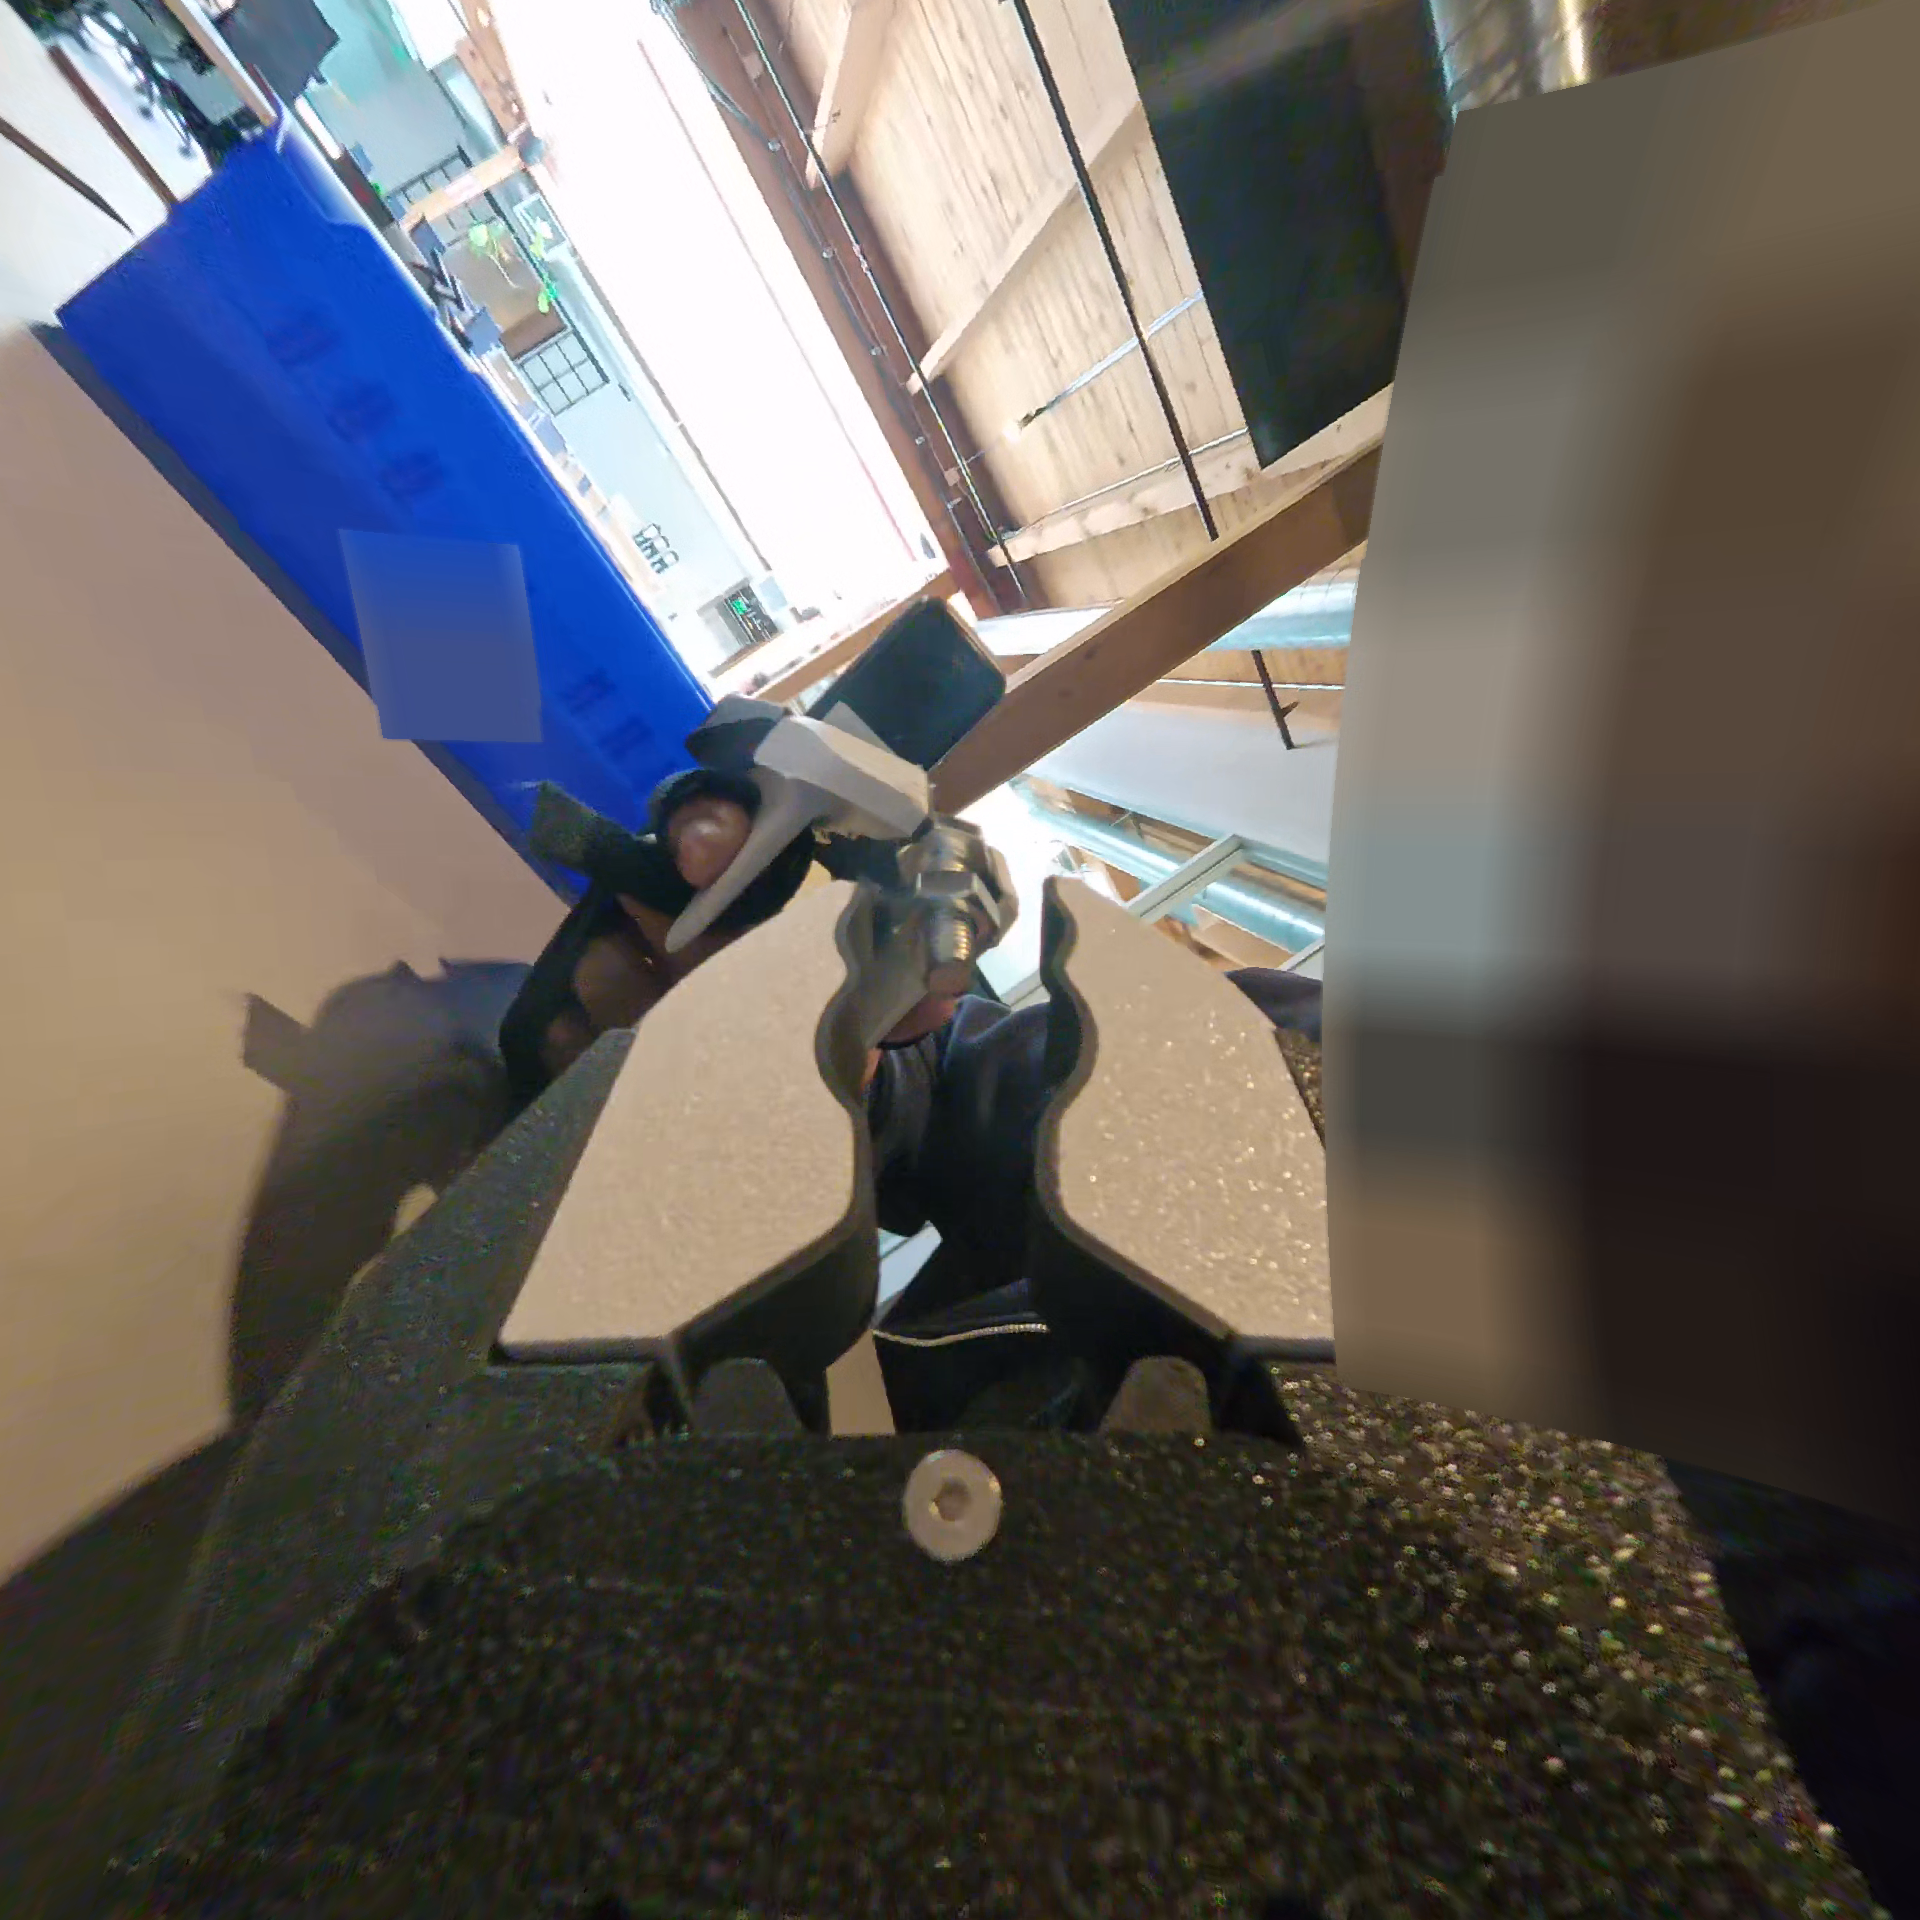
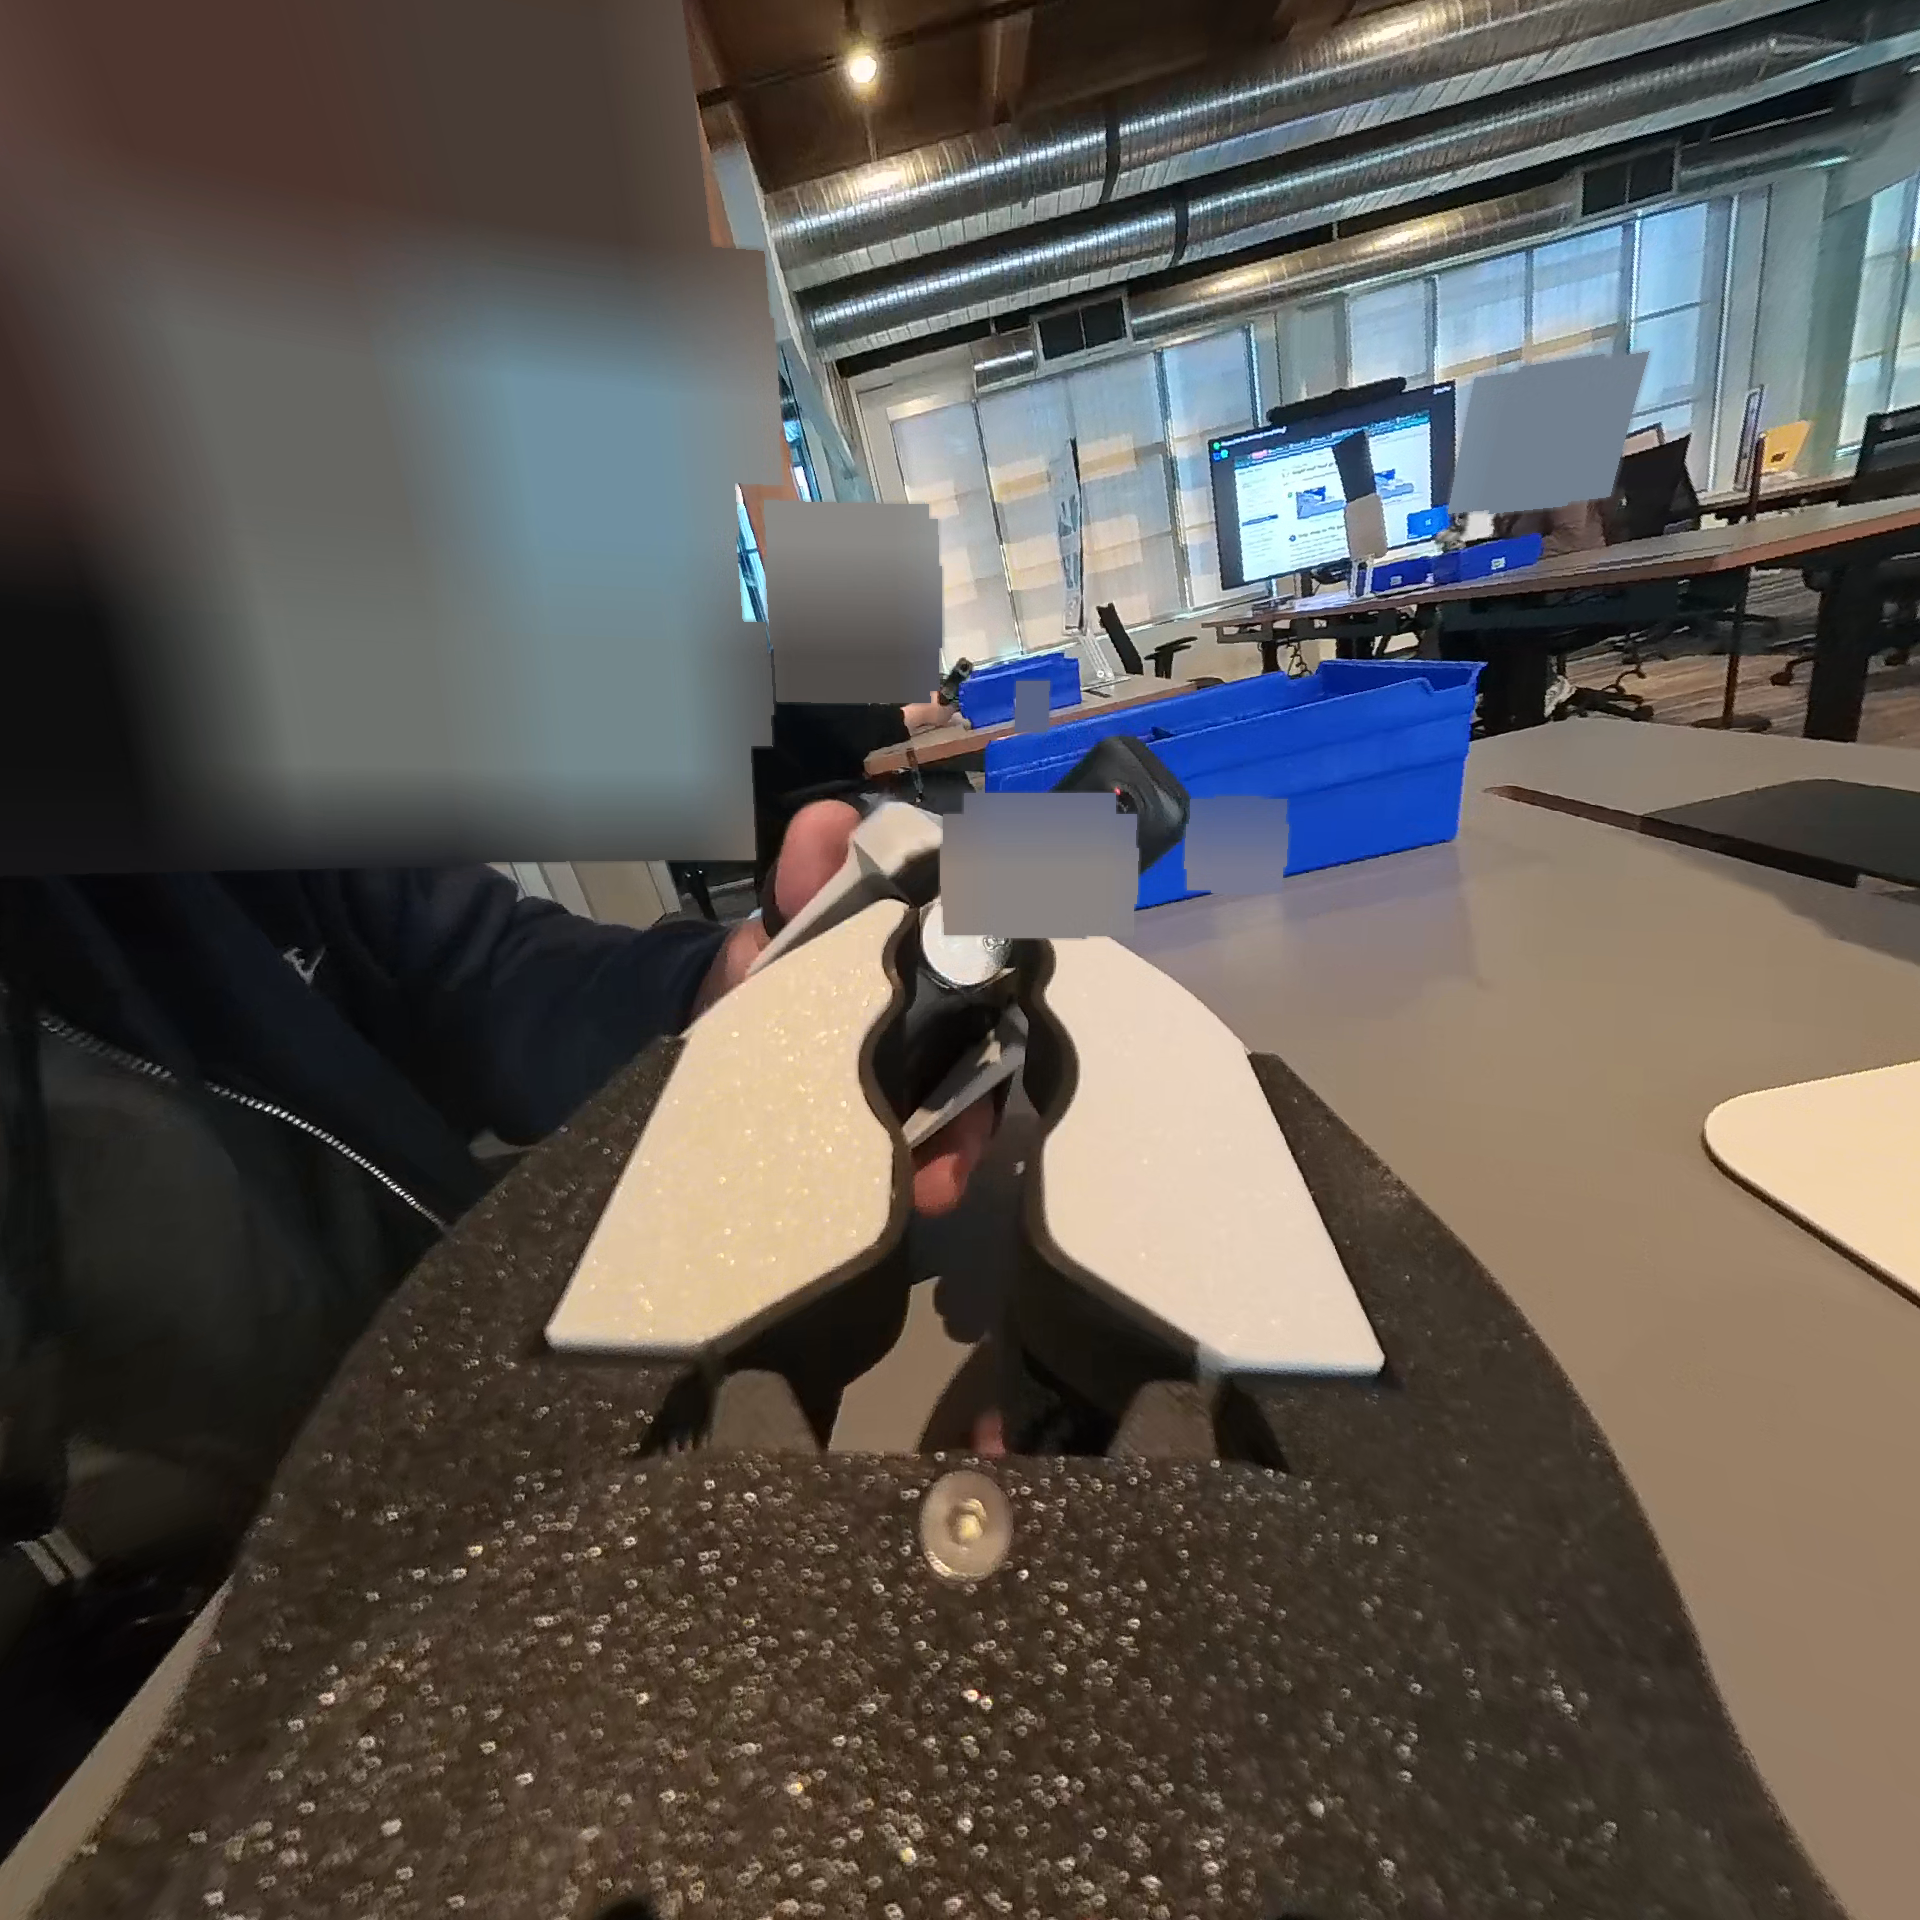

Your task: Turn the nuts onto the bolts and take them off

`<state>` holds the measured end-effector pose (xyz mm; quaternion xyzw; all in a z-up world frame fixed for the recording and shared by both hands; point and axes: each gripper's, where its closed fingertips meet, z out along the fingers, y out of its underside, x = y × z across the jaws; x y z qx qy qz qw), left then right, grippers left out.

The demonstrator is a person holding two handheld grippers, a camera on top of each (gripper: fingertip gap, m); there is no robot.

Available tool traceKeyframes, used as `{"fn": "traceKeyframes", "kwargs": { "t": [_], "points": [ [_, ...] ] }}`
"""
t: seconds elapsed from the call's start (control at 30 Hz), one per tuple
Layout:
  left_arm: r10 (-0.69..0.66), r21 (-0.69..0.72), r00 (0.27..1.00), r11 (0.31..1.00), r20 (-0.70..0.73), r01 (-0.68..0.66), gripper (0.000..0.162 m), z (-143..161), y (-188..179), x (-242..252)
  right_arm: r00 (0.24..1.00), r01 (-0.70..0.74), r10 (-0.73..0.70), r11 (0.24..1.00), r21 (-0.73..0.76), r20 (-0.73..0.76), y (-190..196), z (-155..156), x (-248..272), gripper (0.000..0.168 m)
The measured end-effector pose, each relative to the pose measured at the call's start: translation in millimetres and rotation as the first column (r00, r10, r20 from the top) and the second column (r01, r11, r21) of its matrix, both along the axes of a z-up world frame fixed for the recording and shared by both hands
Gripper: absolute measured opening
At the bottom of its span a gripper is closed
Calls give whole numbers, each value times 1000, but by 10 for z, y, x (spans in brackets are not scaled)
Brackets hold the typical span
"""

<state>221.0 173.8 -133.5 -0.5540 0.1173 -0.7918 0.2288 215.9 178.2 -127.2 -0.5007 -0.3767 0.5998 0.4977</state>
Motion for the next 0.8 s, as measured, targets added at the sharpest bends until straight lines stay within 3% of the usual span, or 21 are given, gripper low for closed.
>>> {"fn": "traceKeyframes", "kwargs": {
  "t": [0.03,0.2,0.33,0.43,0.57,0.63,0.67,0.73,0.8],
  "points": [
    [-9,-11,1000,1000,-2,8,30,-13,-4,5,1000,1,-1,1000,0,0,1,0,1,17],
    [13,55,999,998,-53,-10,24,-38,-20,20,1000,4,-4,1000,-4,2,6,-4,1,17],
    [163,309,971,945,-174,-103,19,-51,3,22,1000,3,-3,1000,-20,-1,18,-7,3,17],
    [373,619,892,772,-254,-147,19,-55,14,25,1000,-9,8,999,-40,-19,13,7,10,17],
    [675,934,704,353,-218,-49,19,-93,45,15,1000,-13,11,999,-53,-25,7,9,9,17],
    [783,990,607,139,-134,39,19,-94,70,3,1000,-11,10,998,-57,-25,9,7,9,17],
    [816,995,571,66,-95,72,19,-91,79,-1,1000,-11,9,998,-59,-27,11,8,11,17],
    [833,998,550,20,-53,67,23,-64,75,-5,999,-10,8,998,-59,-33,12,15,18,16],
    [796,993,599,119,-82,-22,32,-24,66,-13,999,-9,7,998,-61,-37,18,20,25,16]
  ]
}}
